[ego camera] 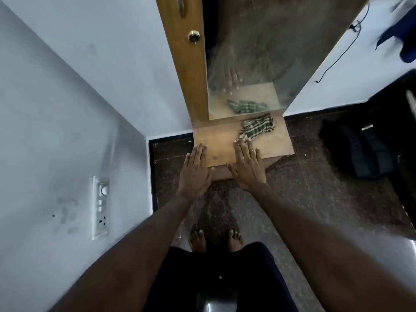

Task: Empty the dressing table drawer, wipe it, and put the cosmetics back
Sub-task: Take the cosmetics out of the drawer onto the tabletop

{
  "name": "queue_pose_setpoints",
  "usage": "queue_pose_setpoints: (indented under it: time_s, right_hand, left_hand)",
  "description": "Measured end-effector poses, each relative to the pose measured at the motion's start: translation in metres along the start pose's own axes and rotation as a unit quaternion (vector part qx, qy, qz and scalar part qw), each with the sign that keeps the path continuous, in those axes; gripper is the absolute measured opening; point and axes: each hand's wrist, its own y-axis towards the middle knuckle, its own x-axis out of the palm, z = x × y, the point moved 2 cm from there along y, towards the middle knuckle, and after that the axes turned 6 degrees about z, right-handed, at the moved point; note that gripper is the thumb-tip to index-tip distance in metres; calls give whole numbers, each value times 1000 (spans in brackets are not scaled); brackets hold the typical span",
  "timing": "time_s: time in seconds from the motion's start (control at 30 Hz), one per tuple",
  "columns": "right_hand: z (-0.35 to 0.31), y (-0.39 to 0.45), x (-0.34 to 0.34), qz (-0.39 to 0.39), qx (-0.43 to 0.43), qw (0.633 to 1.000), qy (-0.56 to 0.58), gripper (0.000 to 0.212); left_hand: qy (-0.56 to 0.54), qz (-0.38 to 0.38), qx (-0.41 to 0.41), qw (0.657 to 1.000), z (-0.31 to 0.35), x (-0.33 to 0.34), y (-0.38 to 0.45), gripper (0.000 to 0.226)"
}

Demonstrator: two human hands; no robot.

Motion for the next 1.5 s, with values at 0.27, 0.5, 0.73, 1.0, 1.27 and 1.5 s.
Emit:
queue_pose_setpoints:
  time_s: [0.27, 0.5, 0.73, 1.0, 1.27, 1.5]
  right_hand:
    - [22, -7, 72, 44, -42, 997, -39, 71]
    - [29, -5, 109, 166, -38, 985, -38, 78]
    - [31, -7, 125, 224, -42, 973, -21, 82]
    - [29, -16, 116, 118, -45, 991, -34, 101]
    - [31, -9, 110, 75, -45, 995, -40, 122]
    - [28, -12, 109, 107, -43, 992, -47, 126]
  left_hand:
    - [56, 56, 43, 996, -2, 75, 10, 79]
    - [46, 143, 18, 988, 0, 111, 14, 92]
    - [63, 189, 40, 979, -4, 123, 12, 96]
    - [58, 134, 50, 988, -5, 114, -4, 108]
    - [42, 155, 51, 986, -7, 121, 2, 116]
    - [28, 182, 15, 983, 2, 121, -3, 114]
